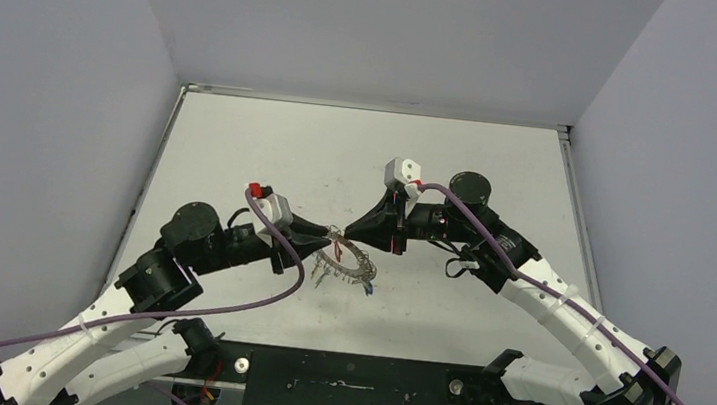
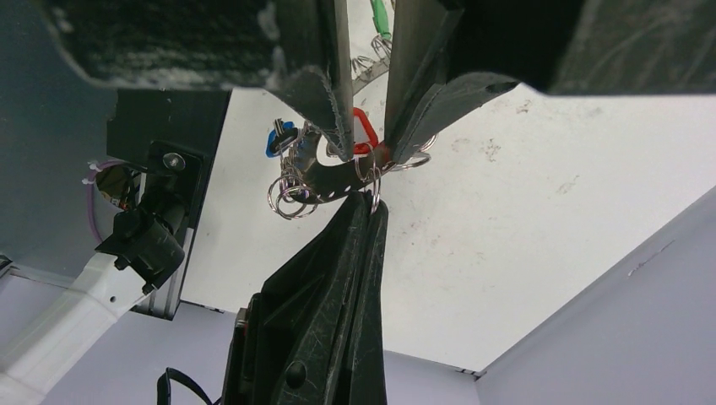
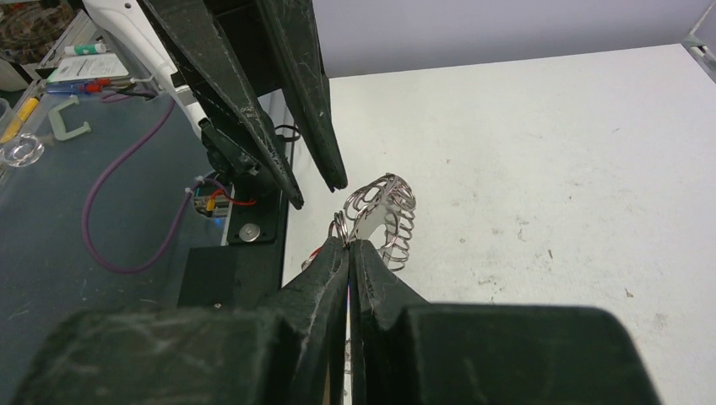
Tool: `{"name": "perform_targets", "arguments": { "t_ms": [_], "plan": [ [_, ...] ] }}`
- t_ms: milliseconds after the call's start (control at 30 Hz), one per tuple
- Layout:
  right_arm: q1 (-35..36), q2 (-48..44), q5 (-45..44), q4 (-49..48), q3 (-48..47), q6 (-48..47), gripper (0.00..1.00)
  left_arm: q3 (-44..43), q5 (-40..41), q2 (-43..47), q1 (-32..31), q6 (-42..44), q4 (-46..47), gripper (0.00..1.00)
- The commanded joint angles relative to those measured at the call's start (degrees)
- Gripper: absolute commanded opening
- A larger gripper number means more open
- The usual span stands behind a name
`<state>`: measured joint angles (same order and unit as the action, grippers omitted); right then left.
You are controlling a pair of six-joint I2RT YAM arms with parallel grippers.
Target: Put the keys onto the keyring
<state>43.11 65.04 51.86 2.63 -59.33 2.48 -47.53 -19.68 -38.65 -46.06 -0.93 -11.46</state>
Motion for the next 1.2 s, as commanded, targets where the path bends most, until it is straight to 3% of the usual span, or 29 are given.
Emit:
{"name": "perform_targets", "arguments": {
  "t_ms": [0, 367, 467, 567, 733, 767, 933, 1033, 1167],
  "plan": [
    [0.0, -2.3, 0.2, -5.4, -0.7, 0.5, 0.0, -1.1, -0.2, -1.7, -0.2, -1.2, 4.1, 0.19],
    [0.0, -2.3, 0.4, -5.3, -0.7, 0.4, 0.0, -2.0, -2.1, -5.6, -0.2, -1.6, 8.5, 0.19],
    [0.0, -2.3, 0.5, -5.3, -0.6, 0.4, 0.0, -2.2, -2.2, -6.1, -0.2, -1.7, 8.6, 0.13],
    [0.0, -2.4, 0.5, -5.0, -0.5, 0.3, 0.0, -2.2, -2.2, -6.0, -0.2, -1.5, 8.1, 0.0],
    [0.0, -2.1, 0.4, -2.9, -1.4, -1.4, 0.0, -3.8, -1.2, -5.4, -0.2, -0.2, 4.0, 0.0],
    [0.0, -2.0, 0.4, -1.2, -1.9, -1.9, 0.04, -4.4, -0.9, -5.4, -0.2, 0.5, 2.8, 0.0],
    [0.0, -2.0, 0.2, 4.5, -4.8, -7.4, 0.4, -11.3, -2.1, -7.8, -0.1, 5.5, -6.8, 0.0],
    [0.0, -1.4, 0.5, 9.2, -7.3, -11.3, 0.49, -16.4, -3.9, -10.5, -0.2, 8.6, -13.8, 0.0],
    [0.0, 0.0, 1.1, 15.1, -11.2, -16.4, 0.51, -24.2, -6.6, -15.2, -0.2, 13.0, -24.2, 0.0]
  ]
}}
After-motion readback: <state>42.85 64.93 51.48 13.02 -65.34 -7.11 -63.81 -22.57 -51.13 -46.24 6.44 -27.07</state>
